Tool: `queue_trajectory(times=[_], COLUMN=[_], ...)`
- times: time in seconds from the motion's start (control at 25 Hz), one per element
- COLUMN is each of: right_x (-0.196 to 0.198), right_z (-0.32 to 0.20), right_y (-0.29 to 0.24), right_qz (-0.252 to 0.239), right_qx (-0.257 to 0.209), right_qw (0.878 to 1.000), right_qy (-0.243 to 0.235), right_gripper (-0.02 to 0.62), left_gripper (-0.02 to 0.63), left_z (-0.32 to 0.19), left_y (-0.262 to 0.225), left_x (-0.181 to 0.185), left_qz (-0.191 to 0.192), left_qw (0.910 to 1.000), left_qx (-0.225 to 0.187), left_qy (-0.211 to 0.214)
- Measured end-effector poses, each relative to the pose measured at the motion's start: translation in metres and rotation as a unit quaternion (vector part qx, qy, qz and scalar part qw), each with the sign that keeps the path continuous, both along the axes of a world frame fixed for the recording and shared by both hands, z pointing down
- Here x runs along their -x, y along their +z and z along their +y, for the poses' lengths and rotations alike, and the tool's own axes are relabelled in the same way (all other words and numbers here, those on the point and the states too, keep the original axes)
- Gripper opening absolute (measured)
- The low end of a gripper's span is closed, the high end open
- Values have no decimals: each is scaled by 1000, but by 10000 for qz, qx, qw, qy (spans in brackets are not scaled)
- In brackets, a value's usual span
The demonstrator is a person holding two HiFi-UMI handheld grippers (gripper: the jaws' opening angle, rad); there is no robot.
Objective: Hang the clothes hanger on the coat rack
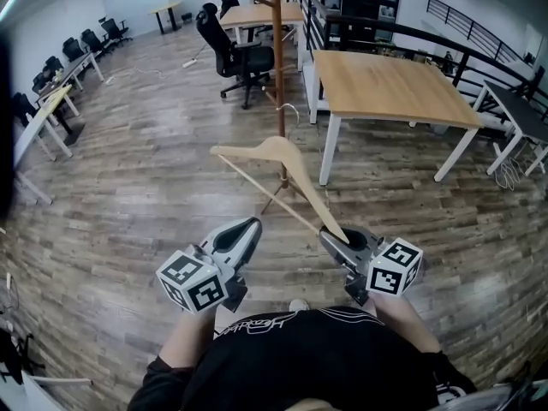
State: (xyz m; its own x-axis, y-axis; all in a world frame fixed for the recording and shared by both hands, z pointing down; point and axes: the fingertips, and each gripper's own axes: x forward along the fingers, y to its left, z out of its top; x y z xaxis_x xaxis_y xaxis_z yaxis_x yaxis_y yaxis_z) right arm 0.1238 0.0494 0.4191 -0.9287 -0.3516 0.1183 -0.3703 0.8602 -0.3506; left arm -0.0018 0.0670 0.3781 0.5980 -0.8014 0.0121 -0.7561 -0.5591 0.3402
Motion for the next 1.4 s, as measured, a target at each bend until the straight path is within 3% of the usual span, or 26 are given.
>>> queue_trajectory(times=[0.32,0.64,1.0,1.4], right_x=[-11,-14,15,55], right_z=[-99,-155,-199,-284], right_y=[0,-17,-20,-21], right_qz=[-150,-198,-247,-210], right_qx=[-25,-256,-384,-378], right_qw=[9999,9995,9989,9989], right_qy=[9,29,-79,181], right_gripper=[64,64,64,64], left_gripper=[14,14,14,14], left_z=[-102,-145,-189,-285], left_y=[-6,-16,-21,-22], left_x=[-12,-9,20,64], left_qz=[-89,-150,-158,-52], left_qw=[9999,9997,9992,9994], left_qx=[19,-182,-351,-301], left_qy=[70,-26,-124,132])
